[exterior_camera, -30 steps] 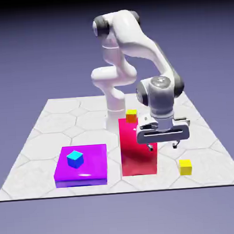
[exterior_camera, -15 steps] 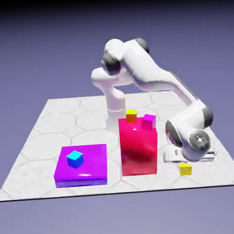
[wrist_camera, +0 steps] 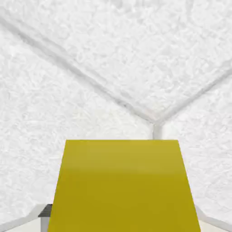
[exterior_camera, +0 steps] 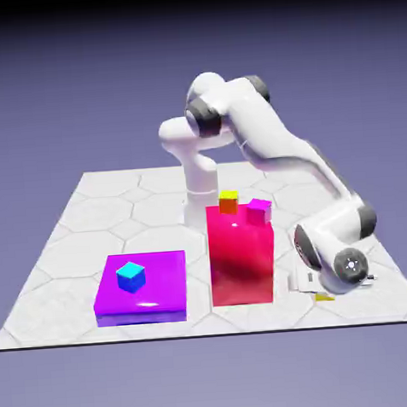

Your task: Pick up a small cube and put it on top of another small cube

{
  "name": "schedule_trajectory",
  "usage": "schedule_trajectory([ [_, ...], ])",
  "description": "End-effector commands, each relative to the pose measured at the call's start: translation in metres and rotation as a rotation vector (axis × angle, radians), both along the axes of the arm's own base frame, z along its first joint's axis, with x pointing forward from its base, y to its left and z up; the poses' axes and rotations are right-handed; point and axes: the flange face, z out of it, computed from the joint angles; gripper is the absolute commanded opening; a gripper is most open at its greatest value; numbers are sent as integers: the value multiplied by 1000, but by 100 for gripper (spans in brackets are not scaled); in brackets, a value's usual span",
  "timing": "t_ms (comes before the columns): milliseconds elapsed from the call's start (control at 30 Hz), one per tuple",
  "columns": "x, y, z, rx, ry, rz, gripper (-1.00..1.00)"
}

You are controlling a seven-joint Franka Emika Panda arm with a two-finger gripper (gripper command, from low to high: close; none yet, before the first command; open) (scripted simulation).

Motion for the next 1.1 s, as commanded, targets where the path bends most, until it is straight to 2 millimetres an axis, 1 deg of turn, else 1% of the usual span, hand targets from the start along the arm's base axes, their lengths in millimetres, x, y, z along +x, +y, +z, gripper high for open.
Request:
schedule_trajectory([
  [0,2,-1,3,-2,-2,1,-100],
  [33,2,-1,3,-2,-2,1,-100],
  [267,-26,1,72,31,-111,419,-100],
  [500,-58,-6,140,39,-150,819,-100],
  [733,-94,-21,206,28,-121,1188,-100],
  [967,-135,-43,266,5,-29,1516,-100],
  [1000,-141,-47,274,2,-12,1559,-100],
  [1067,-143,-49,278,0,-3,1578,-100],
])
